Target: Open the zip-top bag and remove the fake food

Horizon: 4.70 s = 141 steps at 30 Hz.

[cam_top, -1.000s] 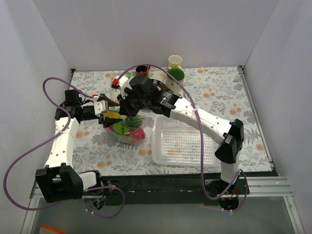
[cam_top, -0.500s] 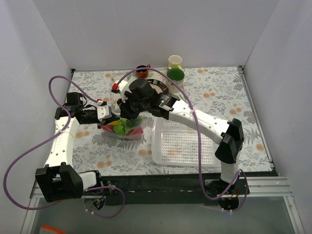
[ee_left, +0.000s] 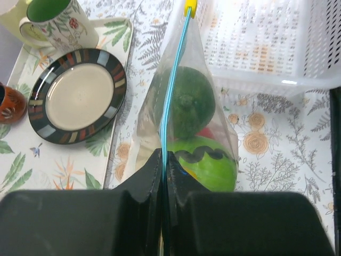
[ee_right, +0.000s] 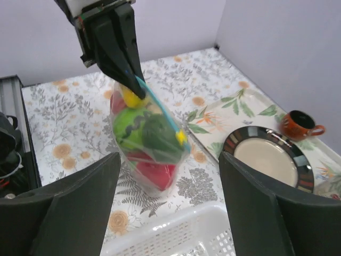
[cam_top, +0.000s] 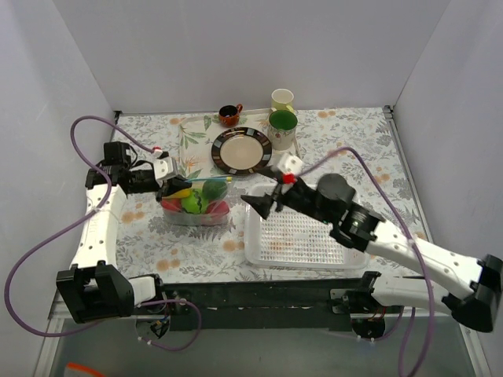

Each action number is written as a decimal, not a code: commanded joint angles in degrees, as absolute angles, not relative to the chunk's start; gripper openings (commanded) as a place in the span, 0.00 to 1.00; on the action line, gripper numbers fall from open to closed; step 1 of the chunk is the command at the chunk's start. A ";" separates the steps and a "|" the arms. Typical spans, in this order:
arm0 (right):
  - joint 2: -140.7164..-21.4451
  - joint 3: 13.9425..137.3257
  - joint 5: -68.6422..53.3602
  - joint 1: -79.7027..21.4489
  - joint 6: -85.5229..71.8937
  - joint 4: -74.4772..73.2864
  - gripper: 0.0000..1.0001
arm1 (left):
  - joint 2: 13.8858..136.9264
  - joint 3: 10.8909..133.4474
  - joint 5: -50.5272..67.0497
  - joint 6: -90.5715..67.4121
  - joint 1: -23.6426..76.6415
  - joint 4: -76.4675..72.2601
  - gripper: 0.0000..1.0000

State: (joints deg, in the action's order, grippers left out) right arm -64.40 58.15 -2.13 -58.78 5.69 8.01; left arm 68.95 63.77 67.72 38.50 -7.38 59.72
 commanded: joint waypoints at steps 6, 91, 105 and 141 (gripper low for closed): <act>-54.14 40.61 -8.34 -50.63 5.37 32.51 0.85 | 72.33 76.55 82.88 36.30 -7.56 70.39 0.00; -94.92 78.05 -39.55 -49.92 -6.86 19.16 0.01 | 57.13 57.31 70.14 -5.89 2.64 18.37 0.59; -92.29 77.26 -38.58 -49.83 -4.92 17.05 0.01 | 56.60 57.04 67.50 -5.89 2.72 18.63 0.22; -94.04 82.44 -39.82 -49.83 -4.40 13.72 0.01 | 57.48 56.87 70.14 -1.58 2.72 26.54 0.00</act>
